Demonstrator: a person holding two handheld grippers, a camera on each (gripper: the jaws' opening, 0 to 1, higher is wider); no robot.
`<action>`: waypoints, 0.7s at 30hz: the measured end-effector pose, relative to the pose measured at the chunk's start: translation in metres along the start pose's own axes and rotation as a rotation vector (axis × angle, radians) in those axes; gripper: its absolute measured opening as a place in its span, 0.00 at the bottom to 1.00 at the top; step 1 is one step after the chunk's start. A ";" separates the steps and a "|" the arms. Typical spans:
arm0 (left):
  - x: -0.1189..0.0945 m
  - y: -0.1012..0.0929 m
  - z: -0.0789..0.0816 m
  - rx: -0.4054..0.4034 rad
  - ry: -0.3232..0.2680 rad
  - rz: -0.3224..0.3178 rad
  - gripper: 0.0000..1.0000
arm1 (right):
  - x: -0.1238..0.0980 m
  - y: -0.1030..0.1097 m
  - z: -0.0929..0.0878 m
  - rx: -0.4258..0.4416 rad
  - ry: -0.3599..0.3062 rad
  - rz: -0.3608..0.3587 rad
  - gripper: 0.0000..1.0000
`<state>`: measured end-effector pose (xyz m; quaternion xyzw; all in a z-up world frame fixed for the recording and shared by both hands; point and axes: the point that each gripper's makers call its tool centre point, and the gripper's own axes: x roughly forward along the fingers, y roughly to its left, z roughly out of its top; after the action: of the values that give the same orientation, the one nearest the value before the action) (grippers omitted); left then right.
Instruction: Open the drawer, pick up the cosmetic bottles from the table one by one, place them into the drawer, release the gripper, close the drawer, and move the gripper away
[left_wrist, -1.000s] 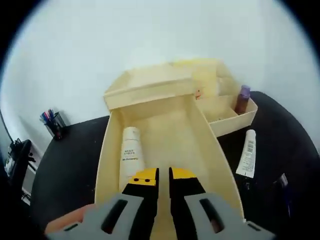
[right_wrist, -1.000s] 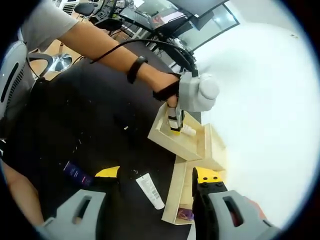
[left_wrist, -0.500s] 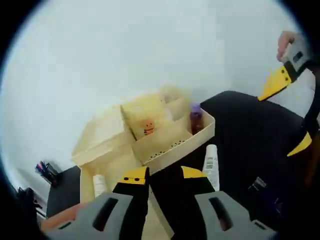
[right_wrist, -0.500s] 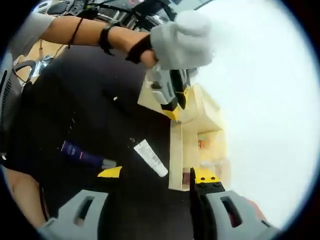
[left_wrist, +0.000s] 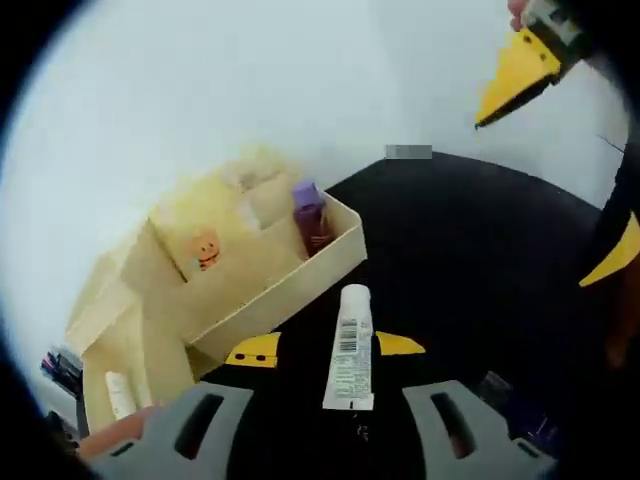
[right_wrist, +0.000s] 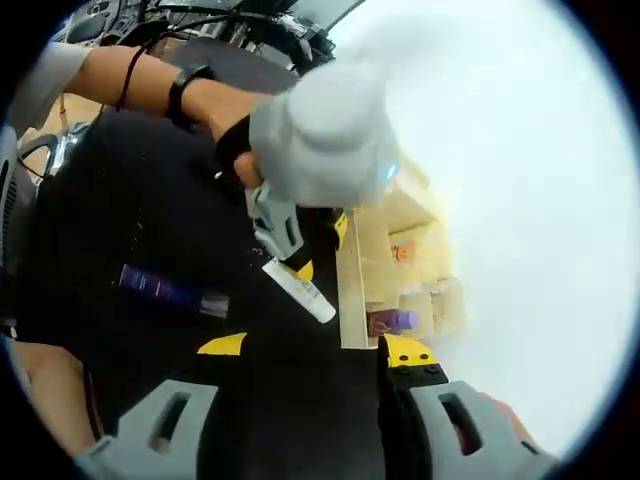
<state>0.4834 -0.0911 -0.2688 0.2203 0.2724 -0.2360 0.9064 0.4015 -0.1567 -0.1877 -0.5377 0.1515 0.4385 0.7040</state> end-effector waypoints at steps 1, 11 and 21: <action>0.004 -0.003 -0.001 0.001 0.004 -0.006 0.30 | 0.000 -0.001 -0.001 0.004 0.000 -0.001 0.46; 0.035 -0.016 -0.016 -0.067 0.018 -0.014 0.32 | 0.001 -0.005 -0.008 0.026 0.010 -0.008 0.45; 0.053 -0.019 -0.023 -0.118 0.019 -0.050 0.27 | 0.003 -0.003 -0.009 0.026 0.018 -0.006 0.44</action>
<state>0.5032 -0.1099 -0.3229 0.1620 0.3000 -0.2402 0.9089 0.4074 -0.1636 -0.1913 -0.5327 0.1621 0.4296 0.7109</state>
